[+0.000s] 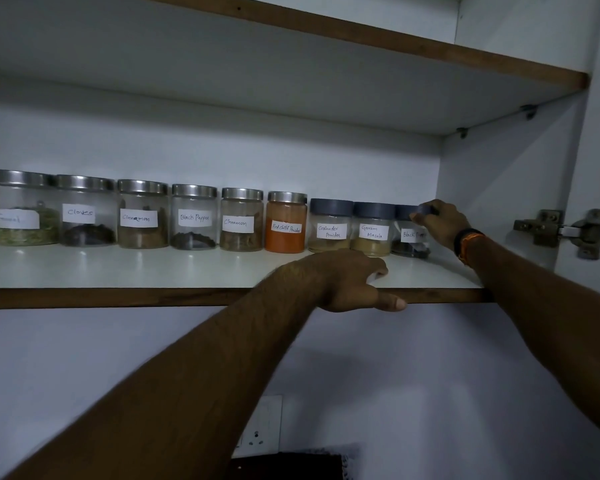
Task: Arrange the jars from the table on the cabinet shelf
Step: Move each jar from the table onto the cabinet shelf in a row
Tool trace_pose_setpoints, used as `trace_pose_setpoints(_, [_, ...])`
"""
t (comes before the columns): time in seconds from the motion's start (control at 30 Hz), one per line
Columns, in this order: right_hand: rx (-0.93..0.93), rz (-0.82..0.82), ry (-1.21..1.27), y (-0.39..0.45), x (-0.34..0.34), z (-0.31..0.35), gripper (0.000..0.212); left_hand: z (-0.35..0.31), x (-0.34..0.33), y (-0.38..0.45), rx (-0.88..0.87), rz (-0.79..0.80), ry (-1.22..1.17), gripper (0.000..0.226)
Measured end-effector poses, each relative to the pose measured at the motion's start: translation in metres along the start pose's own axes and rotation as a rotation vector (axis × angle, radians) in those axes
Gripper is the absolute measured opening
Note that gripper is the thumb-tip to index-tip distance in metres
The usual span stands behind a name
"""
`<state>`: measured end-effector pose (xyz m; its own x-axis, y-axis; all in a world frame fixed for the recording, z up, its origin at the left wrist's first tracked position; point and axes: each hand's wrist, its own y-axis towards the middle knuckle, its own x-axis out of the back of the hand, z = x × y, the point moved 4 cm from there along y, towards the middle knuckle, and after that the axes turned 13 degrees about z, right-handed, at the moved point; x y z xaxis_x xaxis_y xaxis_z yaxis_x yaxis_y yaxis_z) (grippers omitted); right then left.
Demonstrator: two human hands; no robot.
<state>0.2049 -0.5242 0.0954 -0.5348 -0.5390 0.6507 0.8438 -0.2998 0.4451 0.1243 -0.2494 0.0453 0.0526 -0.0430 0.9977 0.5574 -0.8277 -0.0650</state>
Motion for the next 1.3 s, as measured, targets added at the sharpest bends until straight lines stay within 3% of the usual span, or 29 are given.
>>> trace_pose_setpoints(0.33, [-0.029, 0.095, -0.025, 0.001, -0.004, -0.001, 0.038, 0.0, 0.0, -0.001, 0.009, -0.016, 0.01, 0.074])
trace_pose_setpoints(0.47, [-0.058, 0.103, -0.025, -0.005, -0.007, 0.001, 0.062, 0.0, 0.001, -0.001, 0.016, -0.016, 0.023, 0.073])
trace_pose_setpoints(0.6, [-0.078, 0.041, -0.061, -0.018, -0.004, 0.009, 0.067, -0.001, 0.002, -0.002, 0.02, -0.031, 0.075, 0.074])
trace_pose_setpoints(0.77, [0.011, -0.076, -0.029, -0.058, 0.005, 0.031, 0.05, 0.0, 0.002, -0.005, 0.057, -0.103, 0.211, 0.075])
trace_pose_setpoints(1.03, [0.19, 0.05, 0.014, -0.143, -0.02, 0.08, 0.023, -0.006, -0.004, -0.014, 0.114, -0.145, 0.278, 0.073])
trace_pose_setpoints(1.3, [0.241, 0.065, -0.077, -0.207, -0.049, 0.101, 0.028, -0.02, -0.024, -0.041, 0.257, -0.218, 0.185, 0.054])
